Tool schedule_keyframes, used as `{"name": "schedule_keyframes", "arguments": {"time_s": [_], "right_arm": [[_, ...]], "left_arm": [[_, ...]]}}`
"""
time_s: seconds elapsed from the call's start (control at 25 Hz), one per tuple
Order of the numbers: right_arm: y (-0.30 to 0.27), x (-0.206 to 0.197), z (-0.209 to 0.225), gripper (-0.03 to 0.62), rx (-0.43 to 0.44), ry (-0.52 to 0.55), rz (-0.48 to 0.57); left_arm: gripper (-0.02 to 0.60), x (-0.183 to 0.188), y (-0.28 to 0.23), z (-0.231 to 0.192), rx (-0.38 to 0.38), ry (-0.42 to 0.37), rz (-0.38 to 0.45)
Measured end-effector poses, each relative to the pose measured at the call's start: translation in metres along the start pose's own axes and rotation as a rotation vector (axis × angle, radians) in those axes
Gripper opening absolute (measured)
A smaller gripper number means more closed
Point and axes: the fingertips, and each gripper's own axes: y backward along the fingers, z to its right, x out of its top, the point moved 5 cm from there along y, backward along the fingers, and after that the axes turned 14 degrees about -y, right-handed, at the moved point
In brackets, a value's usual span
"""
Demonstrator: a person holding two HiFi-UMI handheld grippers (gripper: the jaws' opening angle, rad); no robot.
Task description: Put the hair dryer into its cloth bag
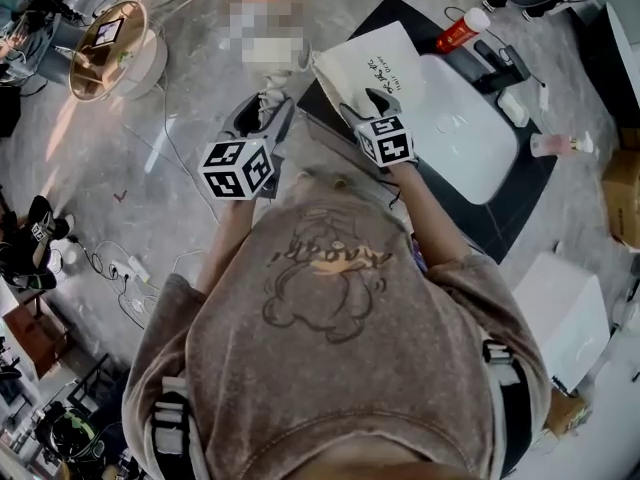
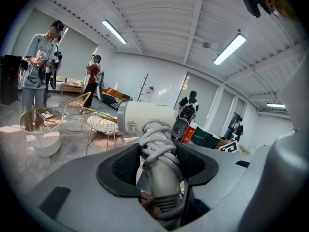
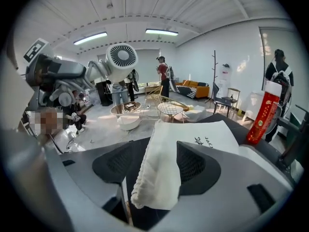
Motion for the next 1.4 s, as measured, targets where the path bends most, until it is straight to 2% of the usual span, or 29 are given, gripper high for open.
{"name": "schedule_keyframes", "arguments": {"time_s": [0.16, 0.24, 0.68, 1.08, 1.4], "right_arm": [[-0.016, -0.009, 0.004, 0.260, -0.012, 0.041, -0.079], [-0.021, -0.011, 0.006, 0.237, -0.018, 0.051, -0.105], [-0.029, -0.013, 0.003, 0.121, -0.012, 0.075, -0.129], [-0.019, -0.002, 0.012, 0.078, -0.013, 0.038, -0.089], [-0.001, 0.021, 0.024, 0.064, -0.002, -0.028, -0.015]], "left_arm": [[0.249, -0.001, 0.001, -0.001, 0.008, 0.008, -0.004], [0.249, -0.002, 0.000, -0.001, 0.011, 0.009, -0.006], [0.249, -0.009, -0.004, 0.002, 0.009, 0.029, -0.018], [0.249, -0.012, -0.010, 0.004, -0.016, 0.029, -0.030], [0.249, -0.016, -0.011, 0.007, -0.051, 0.024, -0.052]]}}
